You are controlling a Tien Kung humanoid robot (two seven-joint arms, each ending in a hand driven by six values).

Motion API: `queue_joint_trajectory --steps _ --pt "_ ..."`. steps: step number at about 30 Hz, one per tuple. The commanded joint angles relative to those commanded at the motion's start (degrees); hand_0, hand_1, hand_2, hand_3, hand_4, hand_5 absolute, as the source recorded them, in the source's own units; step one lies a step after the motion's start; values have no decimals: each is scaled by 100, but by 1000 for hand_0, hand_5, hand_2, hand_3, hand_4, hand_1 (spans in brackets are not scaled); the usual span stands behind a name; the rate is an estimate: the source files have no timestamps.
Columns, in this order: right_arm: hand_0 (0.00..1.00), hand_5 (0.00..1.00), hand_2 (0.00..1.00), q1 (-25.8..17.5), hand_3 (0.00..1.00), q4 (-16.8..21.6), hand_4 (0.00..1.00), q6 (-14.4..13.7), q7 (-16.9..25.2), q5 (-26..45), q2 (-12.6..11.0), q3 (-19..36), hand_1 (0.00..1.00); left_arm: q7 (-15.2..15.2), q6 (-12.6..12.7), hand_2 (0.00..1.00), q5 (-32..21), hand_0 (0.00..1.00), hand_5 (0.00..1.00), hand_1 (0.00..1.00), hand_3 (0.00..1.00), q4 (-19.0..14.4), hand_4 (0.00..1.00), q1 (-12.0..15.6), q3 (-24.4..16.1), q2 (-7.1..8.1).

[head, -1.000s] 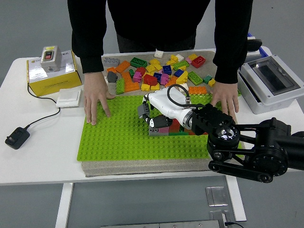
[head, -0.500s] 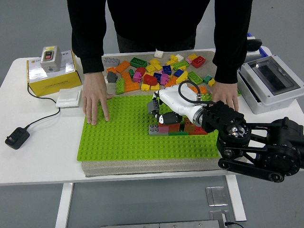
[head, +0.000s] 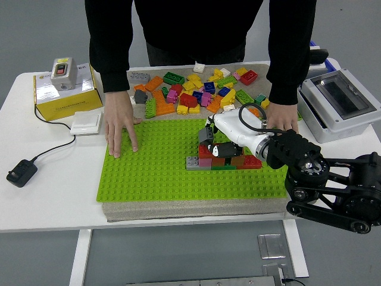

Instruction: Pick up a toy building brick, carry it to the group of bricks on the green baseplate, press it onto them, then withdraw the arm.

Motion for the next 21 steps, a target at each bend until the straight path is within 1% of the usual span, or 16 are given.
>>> queue_joint_trajectory --steps 11,21 --pt "45 367 606 -109 518 68 440 -40 26 120 -25 52 98 10 -3 671 21 723 675 700 799 0 323 -11 -19 3" --pt "45 373 604 -128 520 20 448 -69 71 273 32 -28 99 4 1 671 -21 723 676 700 799 0 324 -2 20 1"
